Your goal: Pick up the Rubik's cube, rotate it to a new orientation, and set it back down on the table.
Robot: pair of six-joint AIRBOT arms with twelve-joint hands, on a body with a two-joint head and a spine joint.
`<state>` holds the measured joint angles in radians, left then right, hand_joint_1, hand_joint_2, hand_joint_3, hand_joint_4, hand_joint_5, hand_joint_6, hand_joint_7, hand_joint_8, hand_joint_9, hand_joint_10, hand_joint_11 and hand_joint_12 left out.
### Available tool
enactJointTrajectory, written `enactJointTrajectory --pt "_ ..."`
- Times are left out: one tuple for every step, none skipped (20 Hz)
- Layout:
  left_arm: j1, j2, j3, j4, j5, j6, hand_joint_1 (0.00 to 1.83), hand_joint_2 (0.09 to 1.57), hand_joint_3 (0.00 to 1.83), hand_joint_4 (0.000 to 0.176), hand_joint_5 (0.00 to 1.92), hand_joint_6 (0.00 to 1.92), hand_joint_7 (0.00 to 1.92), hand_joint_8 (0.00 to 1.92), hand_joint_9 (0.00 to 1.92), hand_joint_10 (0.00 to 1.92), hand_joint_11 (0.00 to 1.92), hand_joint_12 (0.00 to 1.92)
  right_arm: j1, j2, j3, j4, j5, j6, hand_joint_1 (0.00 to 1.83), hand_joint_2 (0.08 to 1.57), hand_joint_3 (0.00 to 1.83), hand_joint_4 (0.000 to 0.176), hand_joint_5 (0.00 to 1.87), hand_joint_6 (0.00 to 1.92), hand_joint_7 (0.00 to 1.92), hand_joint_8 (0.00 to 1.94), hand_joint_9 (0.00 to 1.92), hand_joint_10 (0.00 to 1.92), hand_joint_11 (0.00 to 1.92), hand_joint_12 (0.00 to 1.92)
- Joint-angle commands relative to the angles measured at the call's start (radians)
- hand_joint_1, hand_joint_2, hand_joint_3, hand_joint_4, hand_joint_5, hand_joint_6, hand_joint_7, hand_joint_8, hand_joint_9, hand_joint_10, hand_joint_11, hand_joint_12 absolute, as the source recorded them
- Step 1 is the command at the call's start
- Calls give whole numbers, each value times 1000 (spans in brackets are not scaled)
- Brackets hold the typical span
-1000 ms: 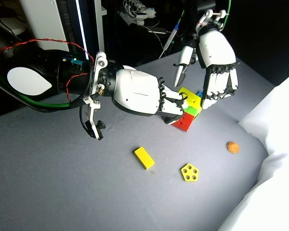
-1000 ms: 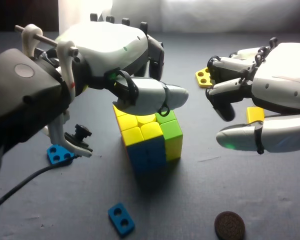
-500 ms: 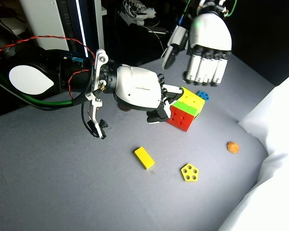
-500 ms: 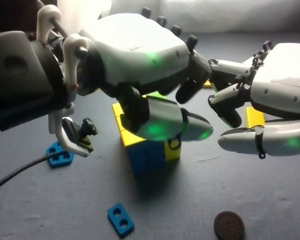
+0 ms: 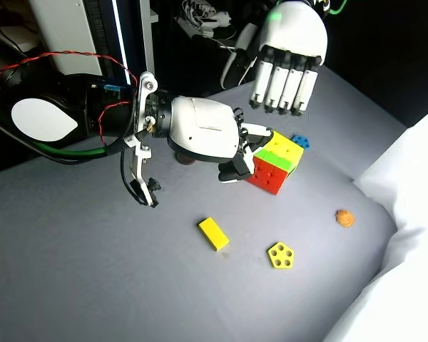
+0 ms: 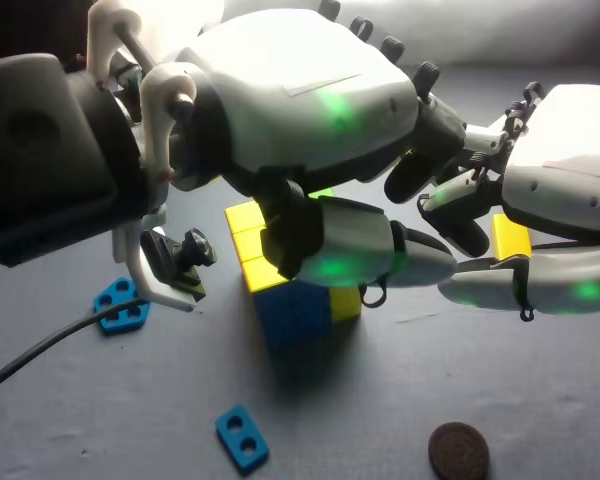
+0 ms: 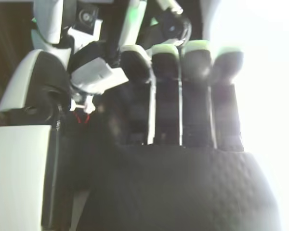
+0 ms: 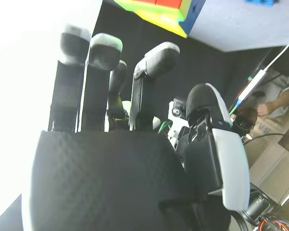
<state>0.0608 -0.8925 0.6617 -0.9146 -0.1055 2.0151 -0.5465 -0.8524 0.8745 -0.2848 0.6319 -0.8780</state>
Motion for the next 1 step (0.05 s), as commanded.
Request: enactJointTrajectory --pt "-20 10 -2 13 -71 1 321 1218 2 0 587 1799 678 1921 692 1921 590 1921 5 2 -3 17 118 -3 112 1284 0 0 772 1603 876 1901 891 1921 912 1921"
